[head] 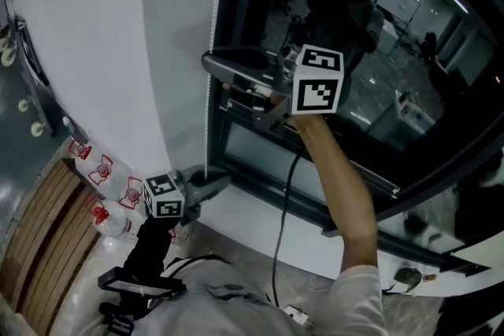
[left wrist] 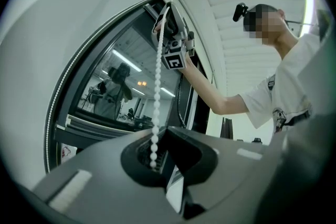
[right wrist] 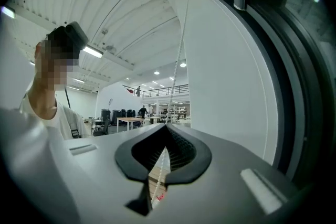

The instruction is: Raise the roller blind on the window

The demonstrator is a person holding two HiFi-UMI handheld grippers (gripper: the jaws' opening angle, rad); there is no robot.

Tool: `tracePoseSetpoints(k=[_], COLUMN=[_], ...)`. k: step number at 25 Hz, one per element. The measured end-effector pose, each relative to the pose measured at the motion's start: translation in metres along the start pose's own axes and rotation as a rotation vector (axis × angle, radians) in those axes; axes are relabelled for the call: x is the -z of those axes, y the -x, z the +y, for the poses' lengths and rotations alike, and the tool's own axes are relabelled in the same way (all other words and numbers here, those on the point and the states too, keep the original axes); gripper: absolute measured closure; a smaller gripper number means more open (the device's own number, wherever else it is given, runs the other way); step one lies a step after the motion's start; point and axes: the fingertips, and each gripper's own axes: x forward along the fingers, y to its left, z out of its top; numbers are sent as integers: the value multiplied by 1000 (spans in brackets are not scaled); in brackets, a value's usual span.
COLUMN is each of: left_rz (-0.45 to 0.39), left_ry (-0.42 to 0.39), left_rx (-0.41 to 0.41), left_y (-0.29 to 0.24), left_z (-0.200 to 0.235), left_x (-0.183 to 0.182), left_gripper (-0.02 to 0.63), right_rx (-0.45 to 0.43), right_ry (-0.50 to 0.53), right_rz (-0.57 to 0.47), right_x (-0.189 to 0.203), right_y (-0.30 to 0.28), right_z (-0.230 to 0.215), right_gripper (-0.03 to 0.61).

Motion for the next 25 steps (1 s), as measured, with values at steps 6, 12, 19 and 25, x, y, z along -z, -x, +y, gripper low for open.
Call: tracePoseSetpoints(k=[6, 12, 19, 25], left_rz=[9, 15, 12, 15], left_ry=[-2, -7, -11, -13], left_rx=[2, 1, -13, -14], left_y=[1, 2, 7, 8], left_z=[-6, -13, -18, -22], left_x=[2, -1, -3, -3], left_gripper=[615, 615, 615, 615], right_rx=[14, 27, 19, 12], right_ry=[-49, -95, -179, -226], right_rz=[6, 46, 65, 97], right_x=[36, 87, 140, 170], right_y=[4, 5, 5, 5], right_z=[7, 18, 38, 48], right_gripper=[575, 575, 575, 575])
